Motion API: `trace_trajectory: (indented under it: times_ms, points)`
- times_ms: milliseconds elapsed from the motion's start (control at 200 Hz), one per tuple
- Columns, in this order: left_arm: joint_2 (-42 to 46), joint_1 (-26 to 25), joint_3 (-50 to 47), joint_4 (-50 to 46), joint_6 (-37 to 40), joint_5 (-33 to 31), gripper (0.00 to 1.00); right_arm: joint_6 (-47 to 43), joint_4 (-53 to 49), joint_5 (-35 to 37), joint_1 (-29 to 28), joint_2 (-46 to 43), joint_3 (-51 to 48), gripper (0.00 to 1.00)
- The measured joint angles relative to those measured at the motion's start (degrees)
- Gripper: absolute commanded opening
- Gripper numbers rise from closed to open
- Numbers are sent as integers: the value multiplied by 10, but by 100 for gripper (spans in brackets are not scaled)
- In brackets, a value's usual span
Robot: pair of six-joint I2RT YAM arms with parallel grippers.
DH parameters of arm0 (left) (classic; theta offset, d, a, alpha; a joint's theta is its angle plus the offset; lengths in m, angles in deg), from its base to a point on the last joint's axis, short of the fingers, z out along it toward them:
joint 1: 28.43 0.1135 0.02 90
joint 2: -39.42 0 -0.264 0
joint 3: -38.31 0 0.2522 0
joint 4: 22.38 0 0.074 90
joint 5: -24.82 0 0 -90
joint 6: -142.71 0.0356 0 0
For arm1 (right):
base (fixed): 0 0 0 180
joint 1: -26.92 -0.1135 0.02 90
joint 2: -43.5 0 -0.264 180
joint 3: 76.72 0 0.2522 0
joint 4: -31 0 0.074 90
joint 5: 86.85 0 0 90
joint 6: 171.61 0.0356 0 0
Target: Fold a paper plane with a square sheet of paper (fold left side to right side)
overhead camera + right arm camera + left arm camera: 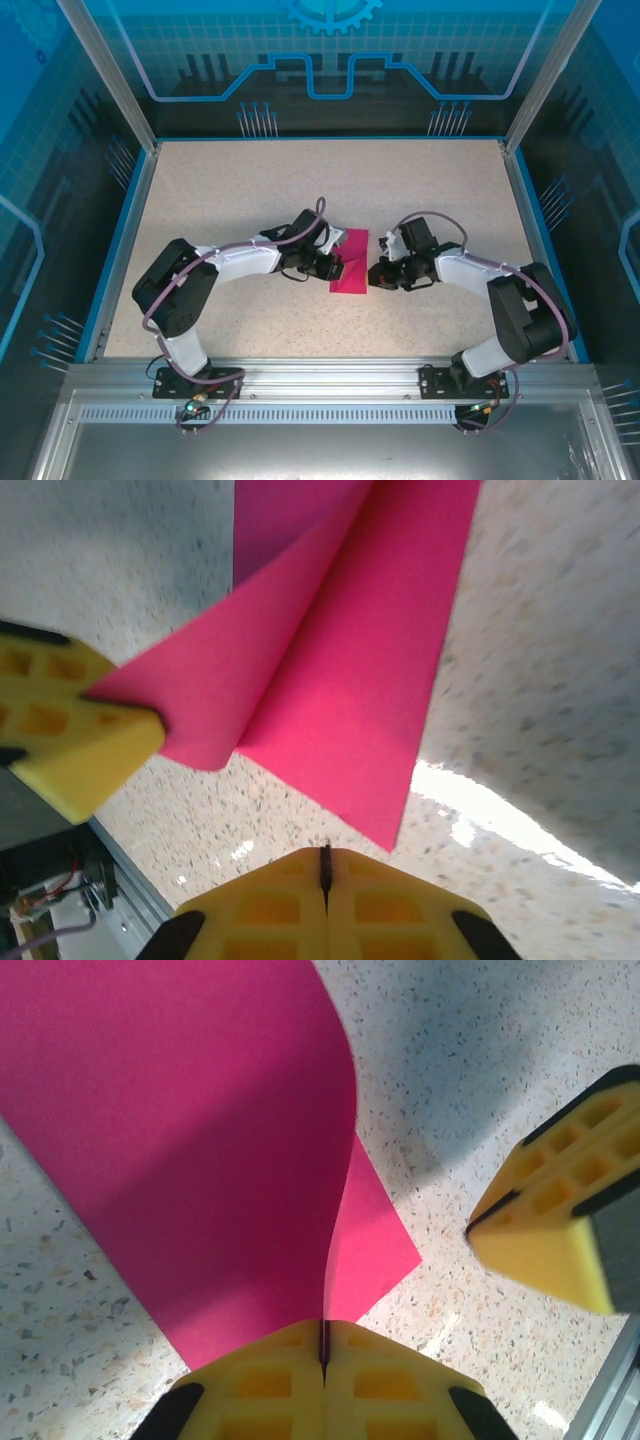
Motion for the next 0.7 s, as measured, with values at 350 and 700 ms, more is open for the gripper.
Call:
trace_trajectory:
  times_ms: [350, 700]
  points:
    - [-42, 10, 32, -35, 32, 10, 0, 10, 3, 45, -38, 62, 16, 0]
    - [-65, 23, 63, -65, 54, 10, 0, 7, -18, 70, -42, 70, 29, 0]
